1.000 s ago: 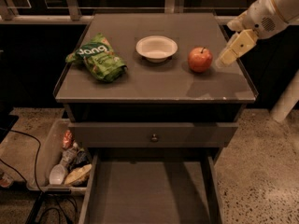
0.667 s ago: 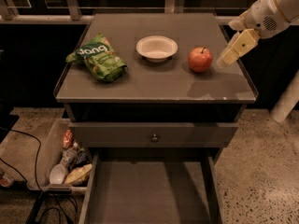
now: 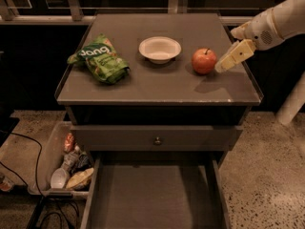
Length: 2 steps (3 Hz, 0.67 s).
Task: Place apple into middle drawer
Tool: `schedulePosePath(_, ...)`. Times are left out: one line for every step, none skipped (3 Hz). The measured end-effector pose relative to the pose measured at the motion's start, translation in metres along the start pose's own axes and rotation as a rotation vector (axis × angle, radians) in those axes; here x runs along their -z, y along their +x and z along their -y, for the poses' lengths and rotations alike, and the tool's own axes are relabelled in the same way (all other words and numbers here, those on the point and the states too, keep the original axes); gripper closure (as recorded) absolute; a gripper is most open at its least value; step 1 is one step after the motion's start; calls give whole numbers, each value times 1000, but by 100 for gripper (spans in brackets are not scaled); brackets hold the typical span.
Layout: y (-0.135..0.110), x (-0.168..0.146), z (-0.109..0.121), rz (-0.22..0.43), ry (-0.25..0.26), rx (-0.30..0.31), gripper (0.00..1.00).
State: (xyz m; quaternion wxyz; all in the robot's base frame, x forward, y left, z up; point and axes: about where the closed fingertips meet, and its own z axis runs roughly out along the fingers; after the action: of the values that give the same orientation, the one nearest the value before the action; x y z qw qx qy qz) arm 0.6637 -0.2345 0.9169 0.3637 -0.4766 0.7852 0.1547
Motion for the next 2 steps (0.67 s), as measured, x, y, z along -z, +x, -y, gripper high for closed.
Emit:
schedulePosePath(7, -21, 18, 34, 22, -26, 0)
schedulePosePath(16, -65, 28, 23, 9, -53, 0)
